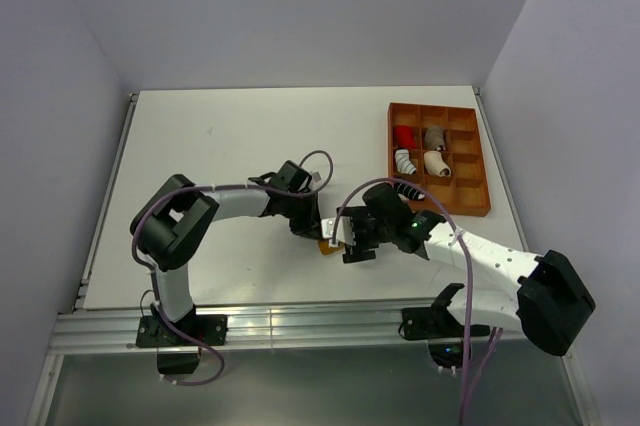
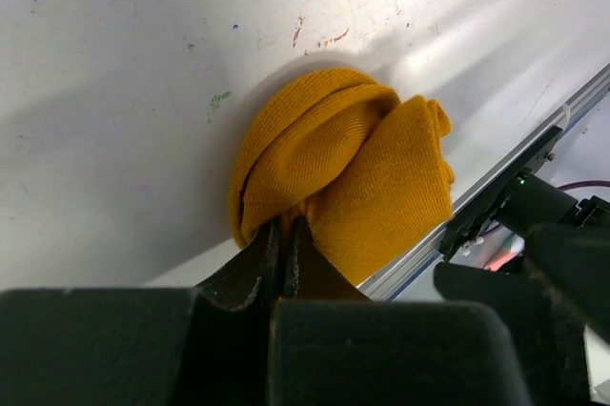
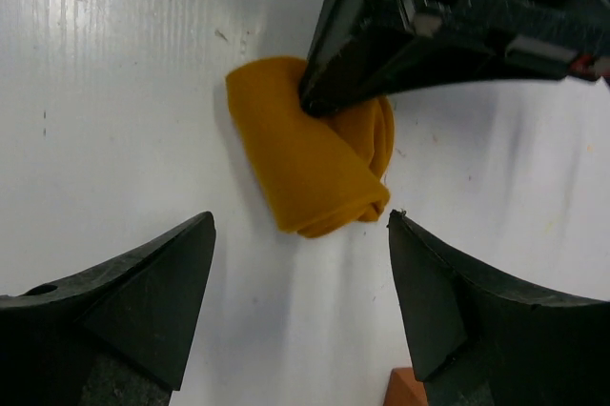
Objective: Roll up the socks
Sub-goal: Roll the sock at the center of the board.
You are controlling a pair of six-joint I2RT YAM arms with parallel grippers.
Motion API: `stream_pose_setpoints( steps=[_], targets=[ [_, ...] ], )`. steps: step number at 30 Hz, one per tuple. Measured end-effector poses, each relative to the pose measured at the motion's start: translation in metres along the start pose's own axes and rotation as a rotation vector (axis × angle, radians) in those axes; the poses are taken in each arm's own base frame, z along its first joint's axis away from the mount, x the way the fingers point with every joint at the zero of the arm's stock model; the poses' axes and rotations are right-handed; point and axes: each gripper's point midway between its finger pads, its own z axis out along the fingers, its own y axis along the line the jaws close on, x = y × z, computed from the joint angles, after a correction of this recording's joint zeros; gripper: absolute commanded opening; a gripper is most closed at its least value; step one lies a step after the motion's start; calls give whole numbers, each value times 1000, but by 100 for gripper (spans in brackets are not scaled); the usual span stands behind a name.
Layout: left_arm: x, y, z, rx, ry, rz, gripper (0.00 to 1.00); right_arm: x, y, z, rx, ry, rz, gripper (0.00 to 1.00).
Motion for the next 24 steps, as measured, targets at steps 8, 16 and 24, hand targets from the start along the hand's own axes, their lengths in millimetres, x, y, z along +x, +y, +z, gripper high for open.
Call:
stream_pose_setpoints(
  steps=[8, 16, 24],
  targets=[
    [1, -1, 1, 7, 13, -4, 0, -9, 18, 21, -36, 28, -135, 79],
    [3, -2, 2, 18, 32, -6, 0, 7, 19, 36, -51, 103, -171, 73],
    [3, -4, 3, 25, 47, 5, 0, 13, 10, 47, -45, 143, -171, 33]
  ],
)
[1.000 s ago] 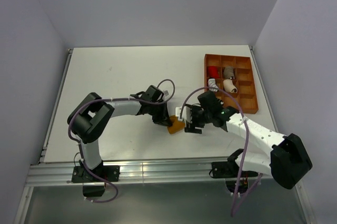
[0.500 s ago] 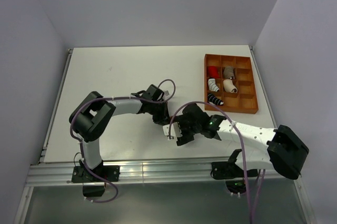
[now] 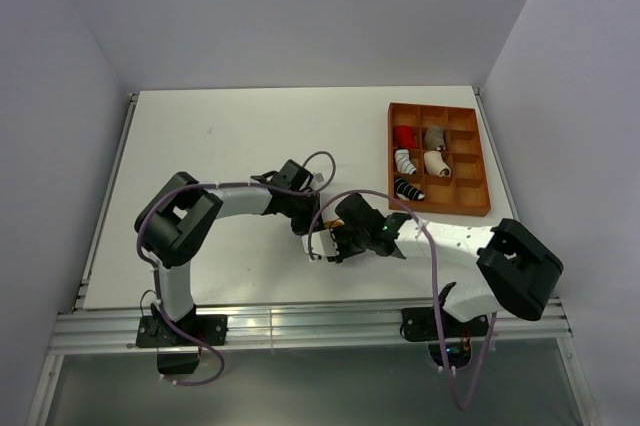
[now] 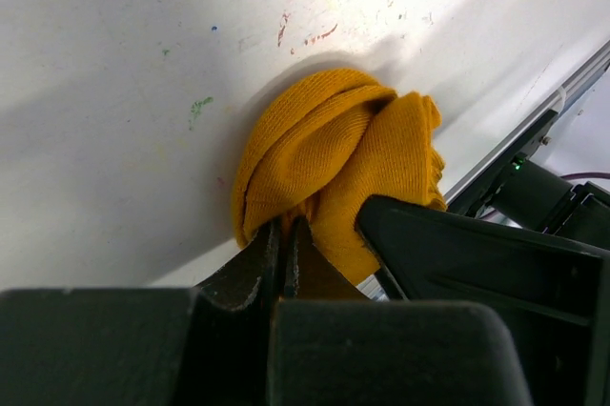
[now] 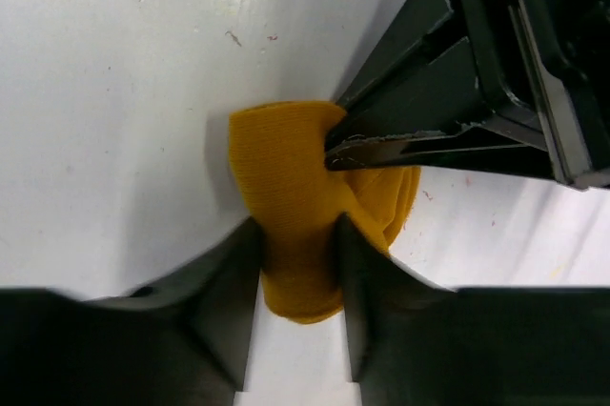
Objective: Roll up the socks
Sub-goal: Roll the sock at the center of the board.
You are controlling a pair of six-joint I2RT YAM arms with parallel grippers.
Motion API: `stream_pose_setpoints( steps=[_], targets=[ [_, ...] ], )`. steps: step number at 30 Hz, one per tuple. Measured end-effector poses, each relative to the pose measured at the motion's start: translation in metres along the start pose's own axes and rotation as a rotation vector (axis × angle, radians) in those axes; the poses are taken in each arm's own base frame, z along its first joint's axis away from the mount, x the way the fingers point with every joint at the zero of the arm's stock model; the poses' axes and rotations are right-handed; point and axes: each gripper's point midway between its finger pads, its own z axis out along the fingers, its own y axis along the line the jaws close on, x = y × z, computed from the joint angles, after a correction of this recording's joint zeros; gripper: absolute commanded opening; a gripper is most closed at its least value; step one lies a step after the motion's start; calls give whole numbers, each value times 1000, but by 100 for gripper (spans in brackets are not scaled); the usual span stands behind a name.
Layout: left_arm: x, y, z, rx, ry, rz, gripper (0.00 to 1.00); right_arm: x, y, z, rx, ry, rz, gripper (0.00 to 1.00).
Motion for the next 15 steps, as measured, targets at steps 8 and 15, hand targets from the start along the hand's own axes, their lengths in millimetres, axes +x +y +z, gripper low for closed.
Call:
stream_pose_setpoints(
  steps=[8, 15],
  targets=[
    [-4, 1, -4, 19, -44, -11, 10, 6, -8, -3, -123, -22, 171, 29],
    [-19, 7, -13, -12, -197, -25, 21, 11, -20, 0, -292, -55, 345, 29]
  ],
)
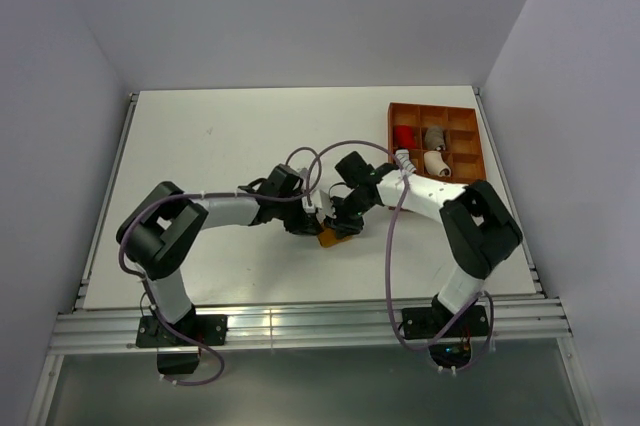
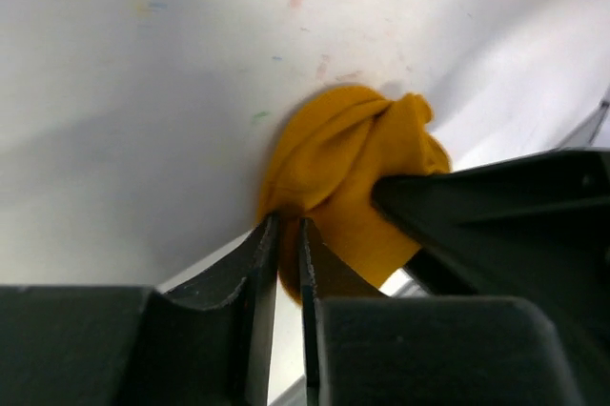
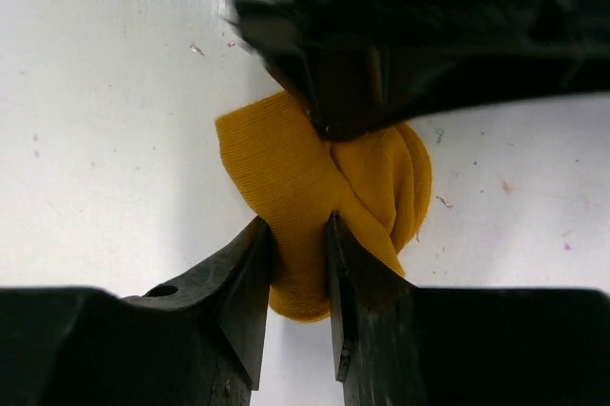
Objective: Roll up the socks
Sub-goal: Roll the sock at the center of the board.
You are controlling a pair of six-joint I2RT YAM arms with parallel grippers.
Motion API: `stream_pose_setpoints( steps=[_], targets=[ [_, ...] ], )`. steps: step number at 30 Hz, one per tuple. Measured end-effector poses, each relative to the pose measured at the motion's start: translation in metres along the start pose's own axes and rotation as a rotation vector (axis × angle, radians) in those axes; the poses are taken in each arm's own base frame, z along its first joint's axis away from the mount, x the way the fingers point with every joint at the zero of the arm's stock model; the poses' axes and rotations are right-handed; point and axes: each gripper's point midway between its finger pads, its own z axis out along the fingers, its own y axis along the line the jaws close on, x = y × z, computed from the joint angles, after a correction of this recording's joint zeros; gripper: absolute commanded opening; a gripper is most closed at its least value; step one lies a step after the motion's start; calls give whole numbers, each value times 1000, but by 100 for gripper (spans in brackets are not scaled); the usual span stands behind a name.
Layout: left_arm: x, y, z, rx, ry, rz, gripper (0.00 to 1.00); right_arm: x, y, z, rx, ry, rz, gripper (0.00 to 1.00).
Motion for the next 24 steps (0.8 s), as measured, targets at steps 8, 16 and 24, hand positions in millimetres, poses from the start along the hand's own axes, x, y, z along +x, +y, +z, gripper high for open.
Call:
stream_pose_setpoints(
  steps=[8, 16, 24],
  targets=[
    [-10, 19, -16, -55, -164, -25, 34, 1, -4, 0, -120, -1, 111, 29],
    [-27, 15, -40, -31, -327, 44, 45, 1, -6, 0, -191, 16, 183, 29],
    [-32, -2, -42, 32, -379, 192, 50, 3, -6, -1, -235, 18, 259, 29]
  ],
)
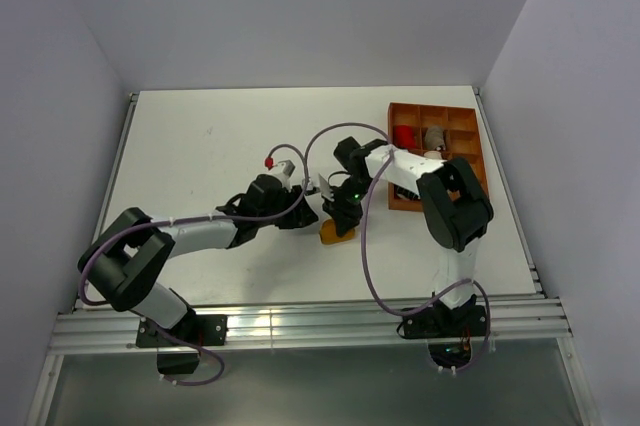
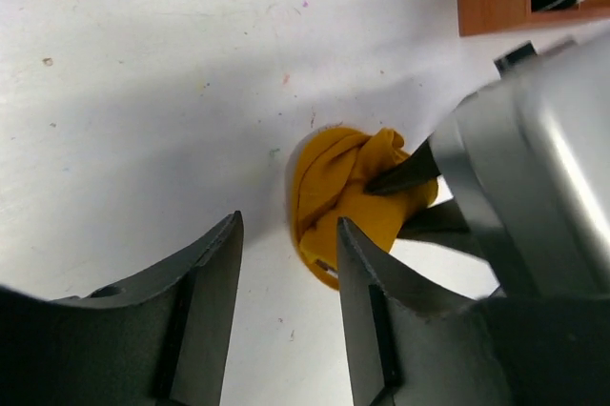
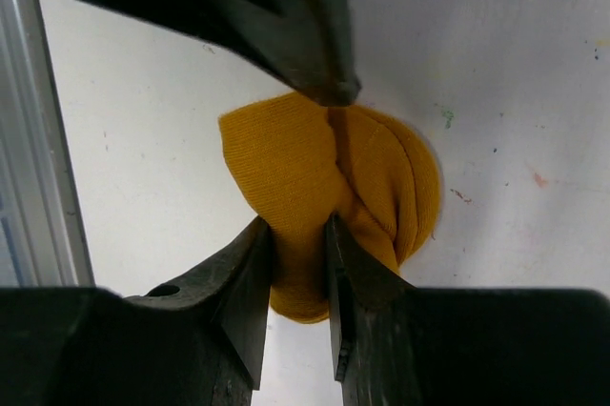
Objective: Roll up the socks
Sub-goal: Roll the sock at the center of the board.
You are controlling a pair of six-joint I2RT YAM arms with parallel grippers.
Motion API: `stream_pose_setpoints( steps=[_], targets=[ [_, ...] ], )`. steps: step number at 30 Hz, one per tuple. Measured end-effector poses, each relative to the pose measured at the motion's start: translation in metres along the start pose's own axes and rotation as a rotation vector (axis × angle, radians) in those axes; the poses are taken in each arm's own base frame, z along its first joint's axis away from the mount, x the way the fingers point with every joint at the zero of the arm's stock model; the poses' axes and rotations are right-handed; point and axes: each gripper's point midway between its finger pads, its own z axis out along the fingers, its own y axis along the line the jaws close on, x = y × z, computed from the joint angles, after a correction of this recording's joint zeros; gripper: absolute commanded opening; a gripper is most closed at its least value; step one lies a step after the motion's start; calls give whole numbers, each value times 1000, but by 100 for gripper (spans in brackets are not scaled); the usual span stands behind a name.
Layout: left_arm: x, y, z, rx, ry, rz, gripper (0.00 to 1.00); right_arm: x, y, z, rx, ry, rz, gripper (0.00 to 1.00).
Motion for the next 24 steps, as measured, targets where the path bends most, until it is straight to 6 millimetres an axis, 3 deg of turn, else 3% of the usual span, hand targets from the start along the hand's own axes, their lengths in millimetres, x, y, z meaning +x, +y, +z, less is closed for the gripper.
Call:
stream_pose_setpoints(
  steps=[11, 17, 24],
  targets=[
    [21, -17, 5, 133, 20, 58, 49, 1, -2, -2, -76, -6, 119, 29],
    [37, -10, -1, 146, 18, 37, 48, 1, -2, -2, -78, -3, 136, 29],
    [35, -23, -7, 184, -17, 61, 51, 1, -3, -1, -88, 2, 155, 29]
  ],
)
